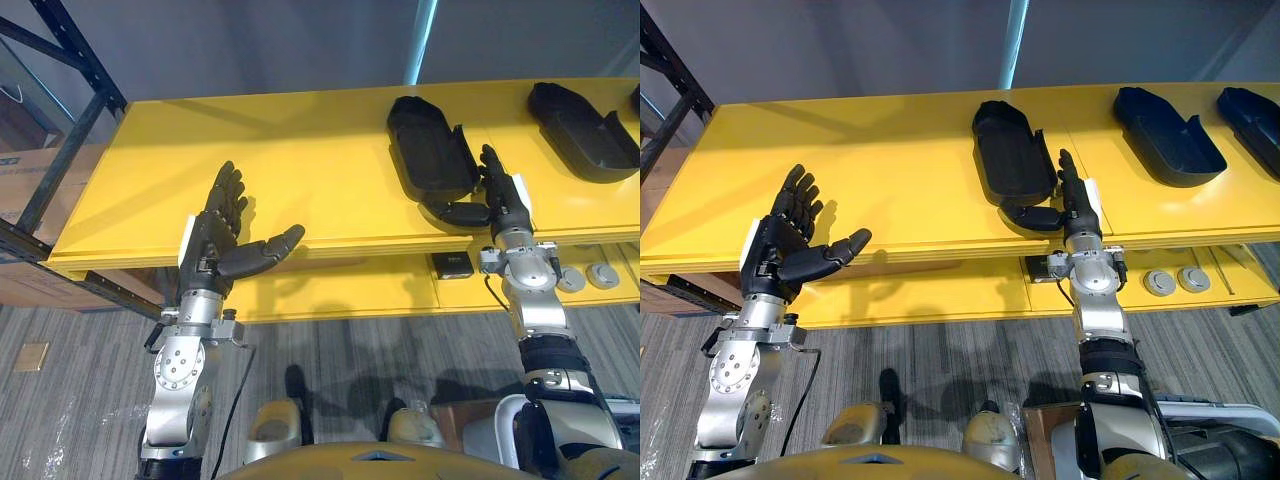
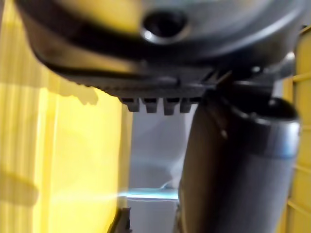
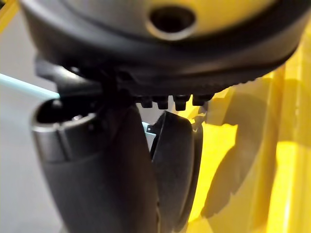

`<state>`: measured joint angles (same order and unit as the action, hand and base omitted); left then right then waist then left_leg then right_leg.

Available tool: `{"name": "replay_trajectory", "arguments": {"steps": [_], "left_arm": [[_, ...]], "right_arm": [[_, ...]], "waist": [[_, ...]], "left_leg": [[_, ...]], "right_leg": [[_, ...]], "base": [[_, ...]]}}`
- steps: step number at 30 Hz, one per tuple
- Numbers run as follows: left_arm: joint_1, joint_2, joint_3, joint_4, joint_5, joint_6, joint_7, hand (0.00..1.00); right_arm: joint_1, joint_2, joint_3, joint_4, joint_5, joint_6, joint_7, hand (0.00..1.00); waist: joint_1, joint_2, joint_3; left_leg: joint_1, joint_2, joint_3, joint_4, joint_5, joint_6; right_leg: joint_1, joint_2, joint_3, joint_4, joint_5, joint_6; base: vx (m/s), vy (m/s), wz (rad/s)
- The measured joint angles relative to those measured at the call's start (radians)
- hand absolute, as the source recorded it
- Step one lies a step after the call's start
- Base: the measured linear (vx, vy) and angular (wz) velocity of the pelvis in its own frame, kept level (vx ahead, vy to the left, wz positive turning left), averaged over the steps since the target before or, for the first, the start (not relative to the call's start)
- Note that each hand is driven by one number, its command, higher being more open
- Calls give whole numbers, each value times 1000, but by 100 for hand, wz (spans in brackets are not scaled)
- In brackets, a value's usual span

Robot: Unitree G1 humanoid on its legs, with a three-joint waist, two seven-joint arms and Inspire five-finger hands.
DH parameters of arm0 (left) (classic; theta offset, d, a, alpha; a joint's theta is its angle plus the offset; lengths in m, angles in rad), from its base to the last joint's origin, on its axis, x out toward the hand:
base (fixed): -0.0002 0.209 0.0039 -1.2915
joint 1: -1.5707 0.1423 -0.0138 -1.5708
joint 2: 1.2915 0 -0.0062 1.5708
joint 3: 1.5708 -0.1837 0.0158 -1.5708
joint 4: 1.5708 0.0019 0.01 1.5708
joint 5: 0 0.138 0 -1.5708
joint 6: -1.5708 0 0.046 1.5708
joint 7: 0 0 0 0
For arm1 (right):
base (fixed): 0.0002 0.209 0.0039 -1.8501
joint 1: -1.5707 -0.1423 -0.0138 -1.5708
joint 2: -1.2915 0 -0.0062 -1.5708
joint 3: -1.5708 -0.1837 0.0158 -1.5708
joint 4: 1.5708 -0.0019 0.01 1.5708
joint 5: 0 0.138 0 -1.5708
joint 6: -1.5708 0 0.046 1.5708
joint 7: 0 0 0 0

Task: Walk over and take three plastic housings, then place them on the shelf

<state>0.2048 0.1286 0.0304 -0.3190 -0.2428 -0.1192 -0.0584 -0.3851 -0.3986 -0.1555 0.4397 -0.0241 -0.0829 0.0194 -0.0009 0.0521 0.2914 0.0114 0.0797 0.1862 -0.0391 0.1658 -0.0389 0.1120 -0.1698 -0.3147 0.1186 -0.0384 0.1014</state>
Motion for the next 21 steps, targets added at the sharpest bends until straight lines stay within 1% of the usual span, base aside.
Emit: {"name": "replay_trajectory", "arguments": {"steps": [6,12,16,21], "left_arm": [[1,7,-34,7,-27,17,-13,100],[2,7,-35,11,-30,17,-14,100],[2,7,-37,15,-30,17,-15,100],[2,40,-99,65,-31,17,-18,100]], "right_arm": [[-26,-9,7,29,2,0,-4,100],[-30,-37,18,37,5,0,-8,100],[-48,-37,20,55,11,0,-8,100],[-70,-37,20,77,11,3,-8,100]], "waist": [[-1,7,1],[1,30,0],[0,33,0],[6,37,-2]], "left_leg": [[6,-1,-3,-20,16,0],[15,-1,-8,-40,28,-2],[15,1,-14,-44,32,-6],[16,6,-16,-45,32,-6]], "right_leg": [[-1,1,-4,2,1,1],[2,3,-7,3,1,1],[1,6,-8,2,1,1],[2,8,-6,2,1,1]], "base": [[0,0,0],[0,0,0],[0,0,0],[0,0,0]]}}
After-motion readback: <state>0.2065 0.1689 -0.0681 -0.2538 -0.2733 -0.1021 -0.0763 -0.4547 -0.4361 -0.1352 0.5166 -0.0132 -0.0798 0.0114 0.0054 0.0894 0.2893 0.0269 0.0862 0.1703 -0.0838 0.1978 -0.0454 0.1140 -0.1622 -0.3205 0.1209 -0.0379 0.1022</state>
